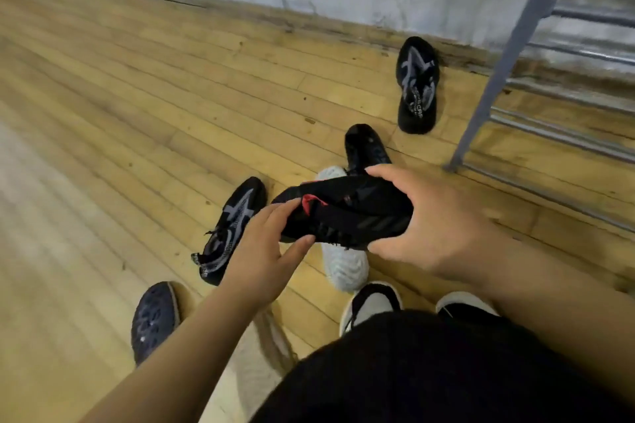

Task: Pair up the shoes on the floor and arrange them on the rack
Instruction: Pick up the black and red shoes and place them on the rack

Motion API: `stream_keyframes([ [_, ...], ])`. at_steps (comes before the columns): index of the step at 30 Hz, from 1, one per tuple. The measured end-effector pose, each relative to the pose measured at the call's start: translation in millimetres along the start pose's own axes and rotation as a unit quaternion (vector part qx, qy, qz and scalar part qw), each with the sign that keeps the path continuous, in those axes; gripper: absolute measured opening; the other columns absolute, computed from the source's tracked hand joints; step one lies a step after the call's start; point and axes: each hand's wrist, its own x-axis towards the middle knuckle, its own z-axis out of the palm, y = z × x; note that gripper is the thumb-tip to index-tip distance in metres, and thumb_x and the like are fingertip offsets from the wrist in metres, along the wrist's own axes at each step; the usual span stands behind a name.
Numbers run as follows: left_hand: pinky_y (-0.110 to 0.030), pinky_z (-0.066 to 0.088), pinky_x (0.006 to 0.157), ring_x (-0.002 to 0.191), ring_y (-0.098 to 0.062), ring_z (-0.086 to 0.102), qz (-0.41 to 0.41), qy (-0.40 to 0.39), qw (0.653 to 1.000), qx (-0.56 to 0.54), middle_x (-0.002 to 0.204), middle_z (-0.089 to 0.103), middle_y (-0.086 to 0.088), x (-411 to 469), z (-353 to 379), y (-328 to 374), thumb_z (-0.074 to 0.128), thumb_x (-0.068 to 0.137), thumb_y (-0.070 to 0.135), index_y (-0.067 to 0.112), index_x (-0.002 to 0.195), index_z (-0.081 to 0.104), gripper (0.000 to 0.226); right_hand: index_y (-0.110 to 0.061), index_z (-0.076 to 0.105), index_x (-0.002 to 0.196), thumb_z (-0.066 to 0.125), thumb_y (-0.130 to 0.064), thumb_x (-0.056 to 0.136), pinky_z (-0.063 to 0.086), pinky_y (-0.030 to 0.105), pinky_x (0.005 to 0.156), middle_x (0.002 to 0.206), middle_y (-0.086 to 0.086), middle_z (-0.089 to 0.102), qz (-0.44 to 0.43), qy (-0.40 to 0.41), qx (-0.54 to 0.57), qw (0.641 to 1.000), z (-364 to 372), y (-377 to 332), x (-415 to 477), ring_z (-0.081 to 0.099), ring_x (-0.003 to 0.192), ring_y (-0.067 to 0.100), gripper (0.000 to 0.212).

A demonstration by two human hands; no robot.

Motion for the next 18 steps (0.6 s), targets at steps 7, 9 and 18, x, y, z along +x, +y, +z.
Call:
stream_keyframes([
  [7,-0.033,0.044,0.105,0.128,-0.006,0.049,-0.079,0.062,0.995,-0.025,0.137,0.053,0.019,-69.5,-83.4,-31.8,0.067,0.095,0.044,0.04,0.154,0.037,0.065,-0.051,0.043,0.14,0.083,-0.045,0.07,0.04,0.011,0.081,0.121,-0.029,0.053,-0.149,-0.105,-0.155,0.971,-42.2,-116.1,30.3,0.048,0.106,-0.006,0.081],
  [9,-0.032,0.047,0.105,0.123,-0.005,0.055,-0.092,0.076,0.991,-0.055,0.132,0.061,0.018,-90.6,-102.4,-39.2,0.069,0.094,0.043,0.044,0.151,0.038,0.065,-0.053,0.042,0.141,0.083,-0.048,0.069,0.037,0.009,0.079,0.124,-0.031,0.051,-0.171,-0.12,-0.207,0.956,-56.3,-147.2,23.4,0.048,0.109,-0.005,0.083],
  [18,-0.033,0.053,0.099,0.112,-0.001,0.062,-0.154,0.15,0.963,-0.165,0.12,0.064,0.021,-192.3,-145.9,-80.3,0.071,0.092,0.048,0.043,0.151,0.042,0.066,-0.047,0.048,0.119,0.078,-0.046,0.067,0.05,0.029,0.07,0.094,-0.018,0.055,-0.244,-0.214,-0.356,0.876,-13.3,-278.2,-21.9,0.056,0.087,0.006,0.059],
])
